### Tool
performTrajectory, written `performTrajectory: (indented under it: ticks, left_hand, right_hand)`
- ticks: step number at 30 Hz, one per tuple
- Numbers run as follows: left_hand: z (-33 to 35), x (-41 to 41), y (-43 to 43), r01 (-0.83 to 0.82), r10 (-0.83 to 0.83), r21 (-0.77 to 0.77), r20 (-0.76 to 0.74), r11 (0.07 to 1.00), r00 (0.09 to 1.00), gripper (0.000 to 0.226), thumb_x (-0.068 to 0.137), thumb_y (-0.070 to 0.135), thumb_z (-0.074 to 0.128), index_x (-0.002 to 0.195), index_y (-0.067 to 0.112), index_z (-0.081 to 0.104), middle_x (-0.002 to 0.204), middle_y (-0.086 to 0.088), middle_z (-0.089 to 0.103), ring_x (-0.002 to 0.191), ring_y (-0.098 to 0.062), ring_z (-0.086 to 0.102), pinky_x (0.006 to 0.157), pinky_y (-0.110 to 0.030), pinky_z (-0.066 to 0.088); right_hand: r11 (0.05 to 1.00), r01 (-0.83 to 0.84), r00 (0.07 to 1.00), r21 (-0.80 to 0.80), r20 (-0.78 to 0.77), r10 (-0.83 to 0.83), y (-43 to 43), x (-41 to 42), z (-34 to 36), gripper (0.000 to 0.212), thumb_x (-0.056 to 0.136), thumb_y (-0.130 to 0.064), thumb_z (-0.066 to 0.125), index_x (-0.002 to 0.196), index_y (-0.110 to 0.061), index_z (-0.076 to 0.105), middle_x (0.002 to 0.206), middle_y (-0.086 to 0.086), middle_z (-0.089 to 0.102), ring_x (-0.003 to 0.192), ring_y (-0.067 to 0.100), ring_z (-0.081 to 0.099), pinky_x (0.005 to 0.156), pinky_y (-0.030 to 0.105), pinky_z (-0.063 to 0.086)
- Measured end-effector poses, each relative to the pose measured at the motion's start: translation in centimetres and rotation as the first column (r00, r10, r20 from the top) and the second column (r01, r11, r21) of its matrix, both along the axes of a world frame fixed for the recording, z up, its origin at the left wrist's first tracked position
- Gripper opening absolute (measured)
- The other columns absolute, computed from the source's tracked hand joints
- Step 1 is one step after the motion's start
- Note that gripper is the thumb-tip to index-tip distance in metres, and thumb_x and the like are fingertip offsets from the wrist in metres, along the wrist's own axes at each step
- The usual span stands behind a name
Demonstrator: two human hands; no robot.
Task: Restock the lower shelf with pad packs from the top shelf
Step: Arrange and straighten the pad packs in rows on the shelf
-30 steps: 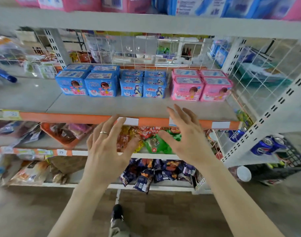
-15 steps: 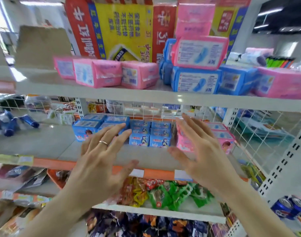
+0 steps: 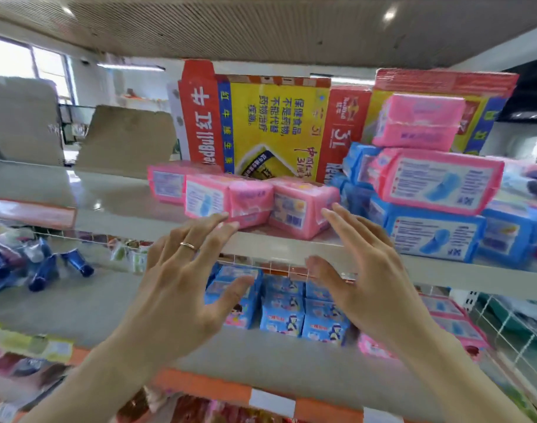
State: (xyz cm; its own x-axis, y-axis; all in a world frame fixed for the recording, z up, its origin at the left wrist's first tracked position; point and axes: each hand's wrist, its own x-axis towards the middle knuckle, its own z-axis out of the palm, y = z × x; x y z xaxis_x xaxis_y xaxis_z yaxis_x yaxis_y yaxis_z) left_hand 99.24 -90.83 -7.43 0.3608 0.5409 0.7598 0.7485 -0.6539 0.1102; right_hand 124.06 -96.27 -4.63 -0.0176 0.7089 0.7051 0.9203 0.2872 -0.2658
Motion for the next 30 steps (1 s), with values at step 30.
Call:
performTrajectory:
  ticks: [30]
  left_hand:
    - [0.0,-1.0,14.5,0.348,-0.346,0.018,-0.085,0.937,0.935,0.036,0.089,0.043,0.053,0.121,0.029,0.064,0.156,0.012,0.04,0.107,-0.017,0.064,0.089,-0.032,0.048]
  right_hand:
    - [0.863,0.499,0.842,0.079,-0.279,-0.461,9.3,-0.6,5.1,0.093,0.07,-0.043,0.085,0.148,-0.029,0.037,0.141,-0.002,0.051,0.128,0.029,0.036,0.09,0.028,0.027]
